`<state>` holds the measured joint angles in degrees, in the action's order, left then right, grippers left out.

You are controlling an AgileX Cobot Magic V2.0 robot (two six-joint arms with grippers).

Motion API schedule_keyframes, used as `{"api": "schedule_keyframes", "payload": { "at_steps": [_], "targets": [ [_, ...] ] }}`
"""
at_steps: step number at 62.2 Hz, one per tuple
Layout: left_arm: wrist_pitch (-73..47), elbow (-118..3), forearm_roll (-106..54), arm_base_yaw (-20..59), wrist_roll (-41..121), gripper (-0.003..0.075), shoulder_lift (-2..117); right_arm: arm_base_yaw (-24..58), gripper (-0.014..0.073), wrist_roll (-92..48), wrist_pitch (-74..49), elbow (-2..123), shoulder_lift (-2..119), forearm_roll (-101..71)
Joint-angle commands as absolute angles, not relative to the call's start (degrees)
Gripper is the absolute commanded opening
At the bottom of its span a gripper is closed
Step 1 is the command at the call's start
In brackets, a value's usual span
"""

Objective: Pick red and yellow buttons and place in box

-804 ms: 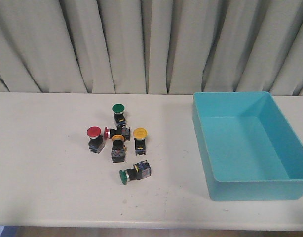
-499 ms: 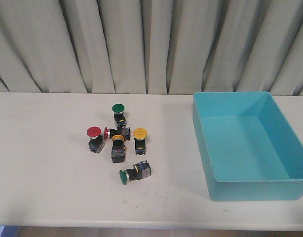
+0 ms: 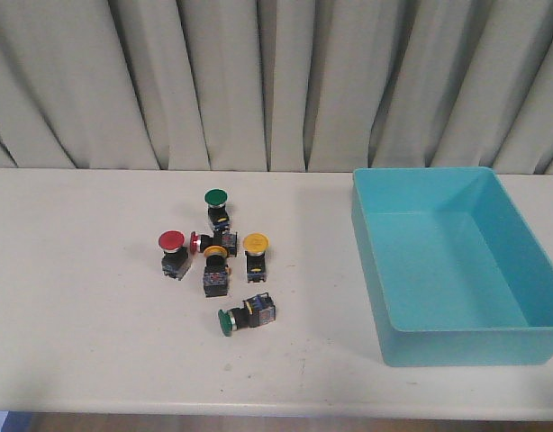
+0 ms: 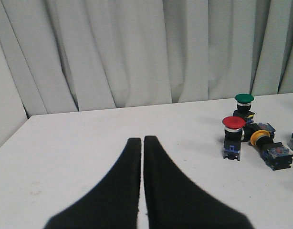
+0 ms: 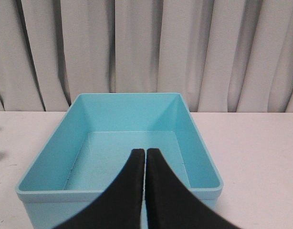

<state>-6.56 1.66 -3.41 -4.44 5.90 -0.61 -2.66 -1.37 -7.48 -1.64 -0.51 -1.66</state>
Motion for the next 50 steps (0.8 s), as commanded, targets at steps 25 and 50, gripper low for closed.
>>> {"api": "schedule_keyframes", "payload": {
  "at_steps": [25,50],
  "targets": [
    [5.48,2.64,-23.94,-4.59,5.16,-0.0006,-1.95,-2.77,-0.0006,4.78,5.24,-1.67,-1.04,-19.62],
    [7.78,-2.19,-42.24,-4.54,4.37,-0.0006,-1.95,-2.75,-0.0006,0.0,-5.3,9.62,-0.44,-27.63]
  ]
}}
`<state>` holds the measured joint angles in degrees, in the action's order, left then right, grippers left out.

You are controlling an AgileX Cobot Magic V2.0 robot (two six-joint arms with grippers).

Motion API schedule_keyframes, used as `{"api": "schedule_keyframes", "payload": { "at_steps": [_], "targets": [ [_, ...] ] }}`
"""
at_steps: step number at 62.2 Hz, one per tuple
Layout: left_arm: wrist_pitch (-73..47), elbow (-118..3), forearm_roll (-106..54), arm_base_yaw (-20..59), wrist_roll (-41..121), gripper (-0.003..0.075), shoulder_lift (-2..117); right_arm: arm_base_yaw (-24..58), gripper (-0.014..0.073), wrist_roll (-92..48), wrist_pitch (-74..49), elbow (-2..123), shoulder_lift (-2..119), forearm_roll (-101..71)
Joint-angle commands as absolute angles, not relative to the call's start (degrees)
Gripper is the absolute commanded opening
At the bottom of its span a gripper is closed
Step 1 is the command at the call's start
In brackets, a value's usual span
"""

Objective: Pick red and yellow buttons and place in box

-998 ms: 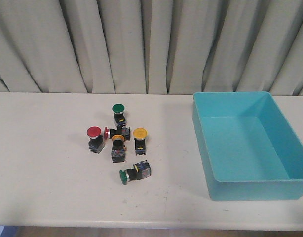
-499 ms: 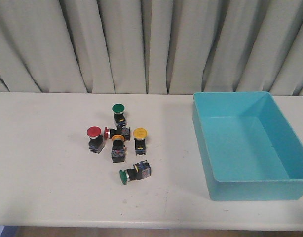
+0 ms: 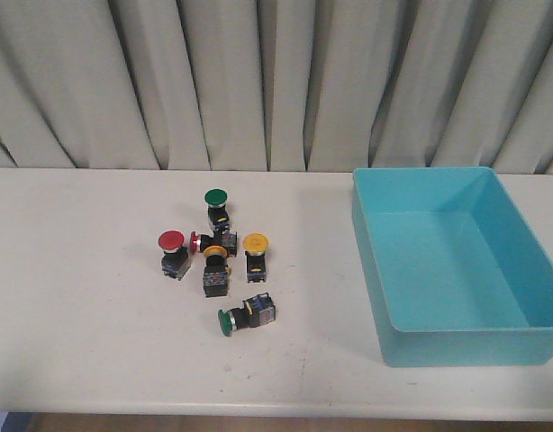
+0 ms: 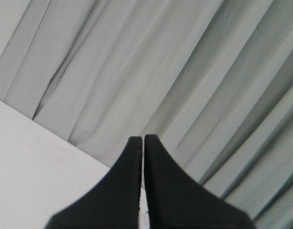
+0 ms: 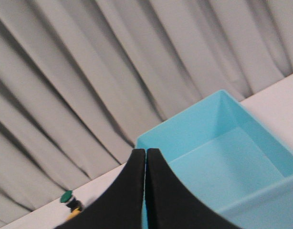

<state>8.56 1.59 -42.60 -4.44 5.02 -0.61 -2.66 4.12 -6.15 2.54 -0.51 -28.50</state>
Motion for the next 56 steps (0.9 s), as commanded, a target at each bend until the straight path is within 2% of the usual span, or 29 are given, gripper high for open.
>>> {"api": "schedule_keyframes", "payload": {
  "at_steps": [1,9,17,23,28,35,43,49,56],
  "targets": [
    [6.8,-3.07,-41.63,-4.54,4.43,-0.0006,-1.9,-2.75,-0.0006,-1.24,-5.72,11.25,0.07,-27.47],
    [0.57,-11.6,-34.52,-4.54,7.43,-0.0006,1.52,-2.75,-0.0004,-11.3,-9.51,21.29,7.38,-28.36],
    [-2.47,-20.73,-31.33,-4.54,11.03,-0.0001,11.14,-2.75,0.0019,-21.84,-12.86,30.52,17.18,-32.83],
    [-7.94,-27.86,-31.14,-4.54,17.16,0.0022,19.99,-2.75,0.0081,-31.39,-14.14,35.78,23.28,-38.1],
    [-12.66,-32.92,-31.19,-4.54,21.9,0.0059,27.26,-2.75,0.0176,-37.24,-13.95,38.68,27.06,-45.55],
    [-17.33,-38.87,-31.19,-4.54,23.97,0.0142,37.04,-2.75,0.0346,-44.2,-13.31,39.85,30.11,-54.66],
    [-21.69,-45.02,-32.48,-4.54,23.9,0.0295,46.18,-2.75,0.0512,-49.58,-12.75,39.79,32.08,-60.76],
    [-23.54,-48.87,-34.55,-4.54,23.96,0.0412,52.21,-2.75,0.0572,-49.82,-12.75,39.79,32.48,-61.46],
    [-26.88,-54.57,-37.45,-4.54,24.57,0.0516,59.49,-2.75,0.0577,-49.82,-12.62,39.79,32.48,-61.46]
  ]
}}
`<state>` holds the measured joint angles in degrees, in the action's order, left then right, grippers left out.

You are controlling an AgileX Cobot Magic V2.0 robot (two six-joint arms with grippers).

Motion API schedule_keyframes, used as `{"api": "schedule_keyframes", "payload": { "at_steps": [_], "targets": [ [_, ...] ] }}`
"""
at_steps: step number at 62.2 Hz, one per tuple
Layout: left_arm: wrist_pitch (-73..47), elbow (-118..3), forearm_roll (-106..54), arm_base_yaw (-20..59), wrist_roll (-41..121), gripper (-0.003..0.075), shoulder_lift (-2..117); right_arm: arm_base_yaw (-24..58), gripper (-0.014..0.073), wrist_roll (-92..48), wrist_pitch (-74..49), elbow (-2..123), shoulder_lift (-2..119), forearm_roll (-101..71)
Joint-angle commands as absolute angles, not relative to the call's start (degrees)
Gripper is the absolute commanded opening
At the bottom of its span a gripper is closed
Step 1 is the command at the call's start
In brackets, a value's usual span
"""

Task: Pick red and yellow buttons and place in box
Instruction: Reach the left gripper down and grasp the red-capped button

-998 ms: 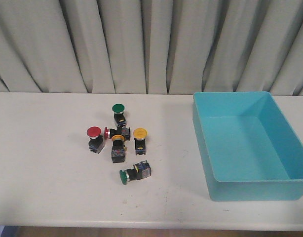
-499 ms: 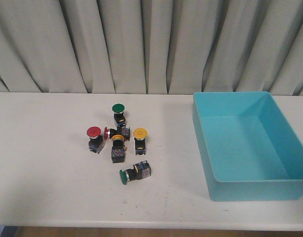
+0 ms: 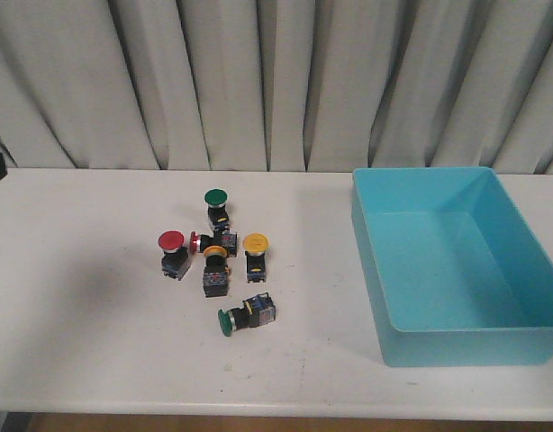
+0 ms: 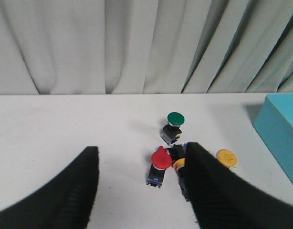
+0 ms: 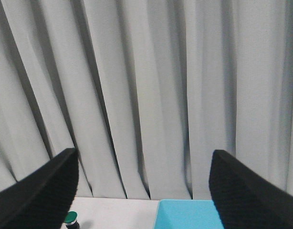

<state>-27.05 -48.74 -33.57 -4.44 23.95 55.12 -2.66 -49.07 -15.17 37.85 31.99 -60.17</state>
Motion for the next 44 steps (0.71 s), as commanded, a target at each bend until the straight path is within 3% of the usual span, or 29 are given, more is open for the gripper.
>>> {"api": "schedule_keyframes", "payload": {
  "at_steps": [1,8,18,31,44],
  "targets": [
    [-27.6,-55.39,-37.91,-4.54,24.89,0.0525,60.41,-2.75,0.0577,-49.82,-12.62,39.79,32.48,-61.46],
    [-33.41,-63.09,-44.75,-4.54,28.85,0.0574,69.03,-2.75,0.0577,-49.82,-12.68,39.79,32.48,-61.46],
    [-39.98,-74.83,-54.29,-2.65,36.98,0.0578,83.04,-2.75,0.0577,-49.82,-13.01,39.79,32.48,-61.46],
    [-44.16,-85.64,-52.0,0.92,37.48,0.0578,99.59,-2.75,0.0577,-49.82,-13.51,39.79,32.48,-61.46],
    [-43.68,-88.01,-48.0,4.1,37.48,0.0578,109.59,-2.75,0.0577,-49.82,-13.93,39.79,32.48,-61.46]
  ]
}}
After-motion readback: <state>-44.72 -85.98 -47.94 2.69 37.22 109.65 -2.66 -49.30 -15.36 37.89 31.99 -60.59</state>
